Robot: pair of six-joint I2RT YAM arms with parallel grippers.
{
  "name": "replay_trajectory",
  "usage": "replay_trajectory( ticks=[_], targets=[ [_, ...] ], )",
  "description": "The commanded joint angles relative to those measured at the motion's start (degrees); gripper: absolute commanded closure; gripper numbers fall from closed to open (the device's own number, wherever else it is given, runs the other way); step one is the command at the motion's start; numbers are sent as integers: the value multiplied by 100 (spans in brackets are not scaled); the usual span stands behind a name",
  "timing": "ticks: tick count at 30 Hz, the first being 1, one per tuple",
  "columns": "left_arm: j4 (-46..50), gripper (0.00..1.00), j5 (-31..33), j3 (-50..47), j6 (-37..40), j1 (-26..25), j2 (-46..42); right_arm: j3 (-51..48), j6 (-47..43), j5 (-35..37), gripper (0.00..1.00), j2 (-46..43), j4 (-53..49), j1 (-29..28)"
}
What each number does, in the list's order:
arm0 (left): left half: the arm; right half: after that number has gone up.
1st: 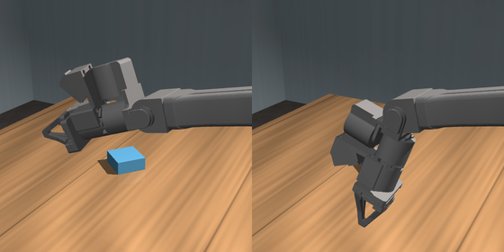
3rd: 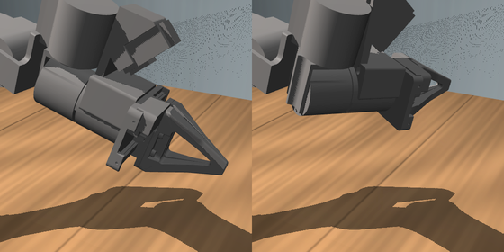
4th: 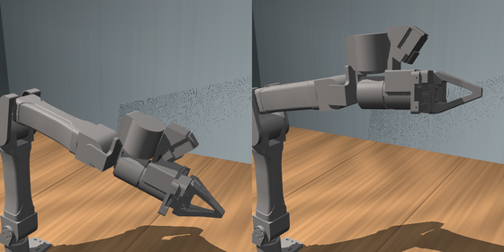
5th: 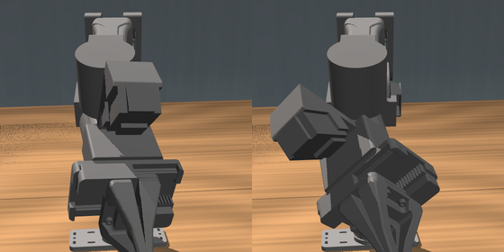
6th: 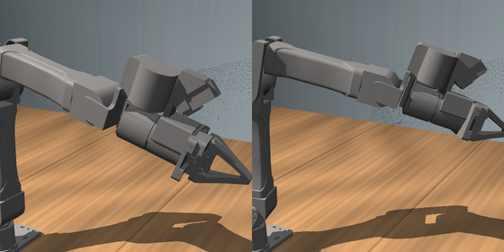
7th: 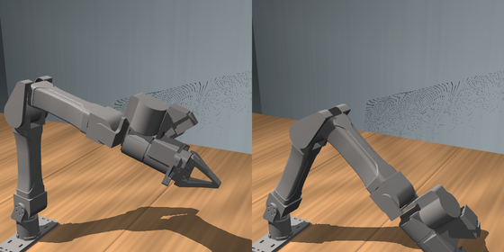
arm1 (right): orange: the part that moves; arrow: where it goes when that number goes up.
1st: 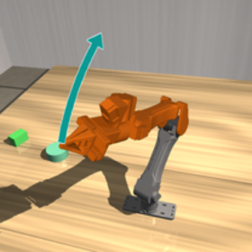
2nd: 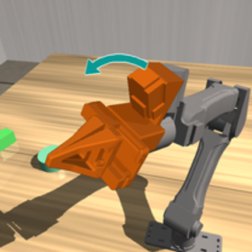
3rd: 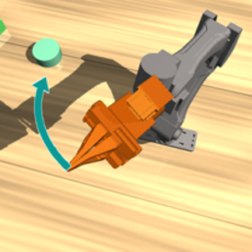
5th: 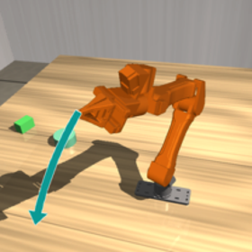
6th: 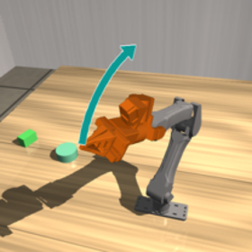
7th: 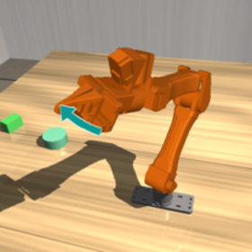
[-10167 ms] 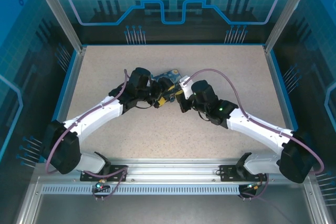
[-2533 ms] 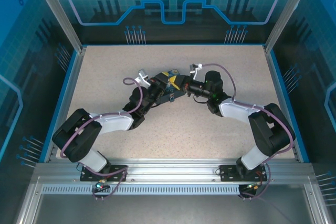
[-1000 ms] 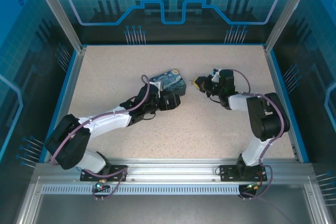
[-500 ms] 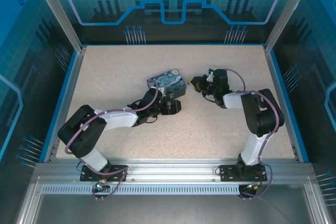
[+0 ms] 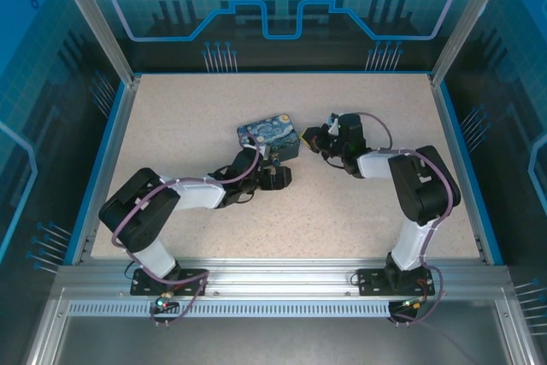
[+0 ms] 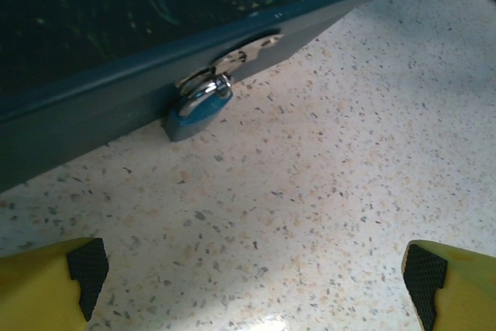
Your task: Unlock the padlock with the key
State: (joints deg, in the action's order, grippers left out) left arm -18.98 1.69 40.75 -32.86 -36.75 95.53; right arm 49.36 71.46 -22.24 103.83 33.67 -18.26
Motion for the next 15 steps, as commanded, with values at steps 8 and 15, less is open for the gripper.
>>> replay_trajectory(
  ticks=[8, 15],
  targets=[
    [-187, 1, 271, 234, 572, 38, 494, 603, -563, -103, 100, -331, -573, 46],
    [-483, 6, 633, 359, 713, 37, 764, 1016, -467, -443, 100, 153, -512, -89]
  ],
)
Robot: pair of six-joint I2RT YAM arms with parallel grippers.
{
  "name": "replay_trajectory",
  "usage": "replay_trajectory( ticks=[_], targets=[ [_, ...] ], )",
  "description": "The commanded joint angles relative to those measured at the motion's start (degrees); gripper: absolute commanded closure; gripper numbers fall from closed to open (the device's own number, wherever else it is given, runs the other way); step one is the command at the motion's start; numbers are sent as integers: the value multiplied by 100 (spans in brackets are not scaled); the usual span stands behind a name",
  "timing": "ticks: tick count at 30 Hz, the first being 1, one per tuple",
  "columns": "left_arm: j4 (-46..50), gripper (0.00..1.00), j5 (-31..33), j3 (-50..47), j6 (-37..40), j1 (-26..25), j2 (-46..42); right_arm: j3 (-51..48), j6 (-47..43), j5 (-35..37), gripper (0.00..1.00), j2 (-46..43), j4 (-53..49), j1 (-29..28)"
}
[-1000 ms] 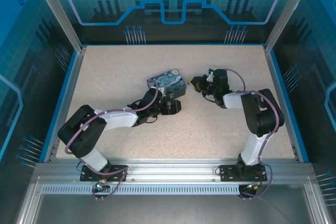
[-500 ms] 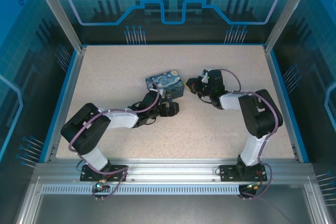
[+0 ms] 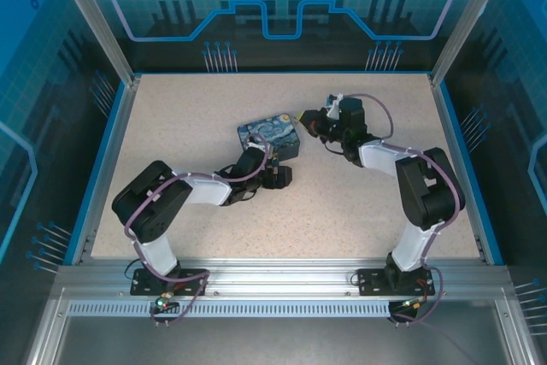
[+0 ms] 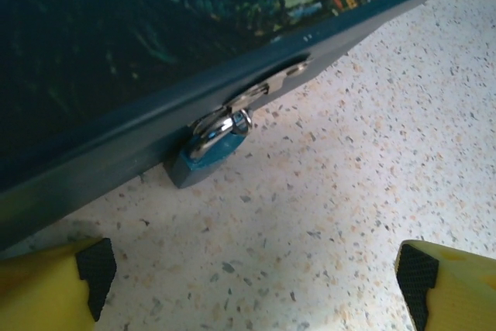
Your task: Unlock the padlock with the key
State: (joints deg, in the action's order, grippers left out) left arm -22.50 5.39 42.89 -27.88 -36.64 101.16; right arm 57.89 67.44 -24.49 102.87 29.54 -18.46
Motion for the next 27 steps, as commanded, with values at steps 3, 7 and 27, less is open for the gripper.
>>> replay_trajectory(
  ticks=[3, 7, 27],
  targets=[
    [-213, 8, 391, 217, 224, 20, 331, 224, -60, -266, 100, 387, -111, -135],
    [-417, 10, 563, 266, 170, 2, 481, 221, -44, -269, 100, 511, -122, -200],
    [-939, 10, 193, 873, -413, -67, 958, 129, 85, -100, 100, 861, -90, -228]
  ],
)
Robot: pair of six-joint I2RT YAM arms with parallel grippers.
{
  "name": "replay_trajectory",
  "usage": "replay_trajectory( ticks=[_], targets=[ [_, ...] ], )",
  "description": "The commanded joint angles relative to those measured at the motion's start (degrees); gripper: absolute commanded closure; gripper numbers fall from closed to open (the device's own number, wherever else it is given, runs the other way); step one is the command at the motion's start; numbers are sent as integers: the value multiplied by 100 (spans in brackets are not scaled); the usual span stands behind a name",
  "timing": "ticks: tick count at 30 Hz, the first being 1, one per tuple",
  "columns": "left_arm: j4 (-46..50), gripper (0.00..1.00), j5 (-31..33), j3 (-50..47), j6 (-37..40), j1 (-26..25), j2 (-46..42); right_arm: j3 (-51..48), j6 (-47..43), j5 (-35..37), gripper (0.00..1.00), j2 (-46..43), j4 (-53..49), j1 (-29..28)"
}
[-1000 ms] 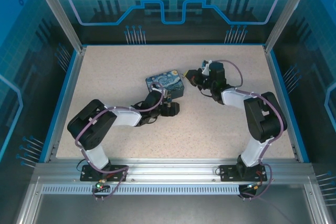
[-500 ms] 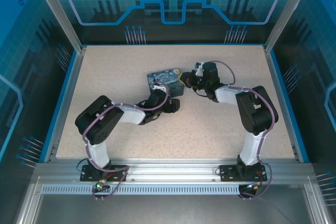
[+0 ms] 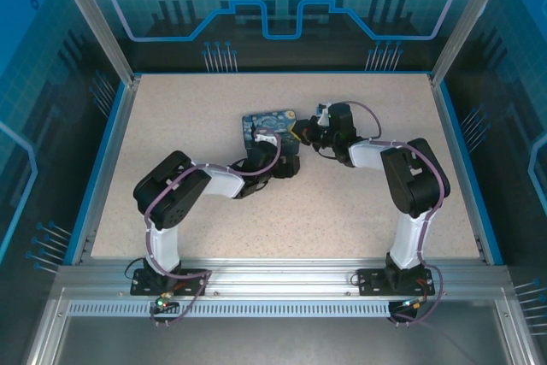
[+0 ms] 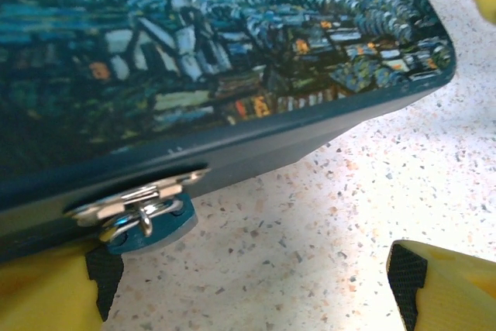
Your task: Unlock the padlock with the key
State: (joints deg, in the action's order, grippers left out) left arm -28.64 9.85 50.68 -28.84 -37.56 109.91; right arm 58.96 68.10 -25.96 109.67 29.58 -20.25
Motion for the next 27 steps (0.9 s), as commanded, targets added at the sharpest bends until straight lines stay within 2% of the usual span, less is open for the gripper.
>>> replay_trajectory(
  ticks=[1, 7, 16, 27],
  targets=[
    [-385, 10, -300, 83, -417, 36, 79, 26, 13, 55, 100, 181, -102, -48],
    [-834, 11, -514, -36, -973, 132, 40, -14, 30, 69, 100, 182, -80, -40],
    [-928, 12, -490, -44, -1432, 205, 127, -75, 85, 91, 100, 198, -8, -39],
    [-1350, 33, 19, -404, -2119, 201, 358, -61, 132, 90, 100, 218, 7, -40]
  ],
)
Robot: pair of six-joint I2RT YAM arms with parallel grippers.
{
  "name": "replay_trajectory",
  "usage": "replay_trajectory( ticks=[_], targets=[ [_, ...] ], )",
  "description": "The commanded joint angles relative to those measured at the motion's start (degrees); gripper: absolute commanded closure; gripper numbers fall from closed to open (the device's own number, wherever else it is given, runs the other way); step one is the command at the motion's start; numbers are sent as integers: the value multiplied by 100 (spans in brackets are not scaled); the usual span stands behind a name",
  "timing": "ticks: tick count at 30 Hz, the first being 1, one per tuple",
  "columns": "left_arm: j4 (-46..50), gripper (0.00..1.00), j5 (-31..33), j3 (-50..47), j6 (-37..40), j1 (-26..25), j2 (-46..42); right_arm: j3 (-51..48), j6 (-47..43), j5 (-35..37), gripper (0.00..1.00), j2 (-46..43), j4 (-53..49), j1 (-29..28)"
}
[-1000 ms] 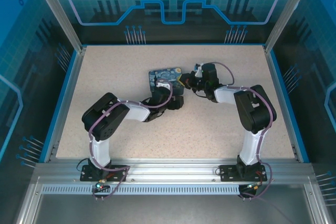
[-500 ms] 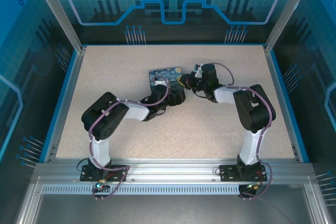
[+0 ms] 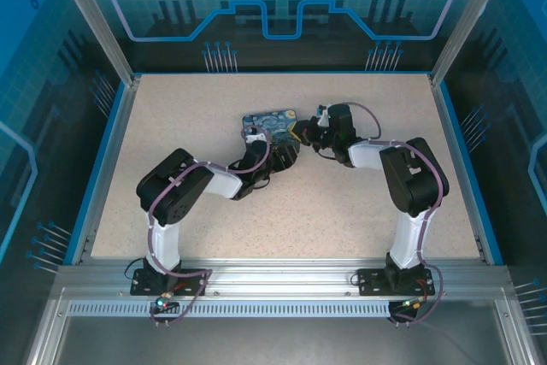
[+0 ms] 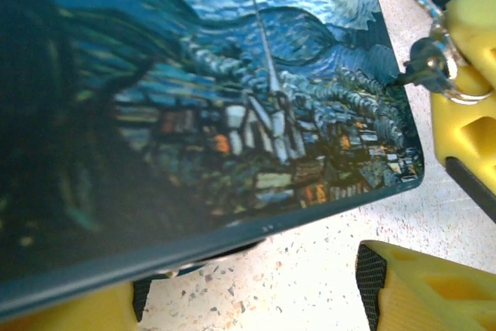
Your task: Unlock the padlock with the key
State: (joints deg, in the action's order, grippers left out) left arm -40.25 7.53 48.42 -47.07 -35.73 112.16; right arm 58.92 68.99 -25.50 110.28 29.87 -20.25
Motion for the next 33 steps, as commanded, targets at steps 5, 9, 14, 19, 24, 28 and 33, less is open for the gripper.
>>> replay_trajectory(
  ticks=[5, 9, 14, 19, 24, 28, 33],
  targets=[
    [-321, 43, 380, -236, -535, 17, 196, -38, 44, 38, 100, 166, -42, -40],
    [-478, 48, 415, -259, -681, 1, 283, -27, 44, 36, 100, 173, -50, -34],
    [-656, 52, 418, -272, -756, -82, 398, -8, 43, 33, 100, 177, -68, -32],
    [-716, 56, 452, -257, -841, -201, 510, -19, 35, 36, 100, 190, -68, -23],
    [-808, 59, 606, -285, -1014, -251, 618, -60, 44, 31, 100, 193, -40, -18],
    [-804, 64, 816, -292, -1167, -306, 632, -80, 44, 28, 100, 179, -34, -23],
    [-723, 68, 1202, -308, -1415, -417, 612, -89, 44, 27, 100, 180, -25, -16]
  ],
)
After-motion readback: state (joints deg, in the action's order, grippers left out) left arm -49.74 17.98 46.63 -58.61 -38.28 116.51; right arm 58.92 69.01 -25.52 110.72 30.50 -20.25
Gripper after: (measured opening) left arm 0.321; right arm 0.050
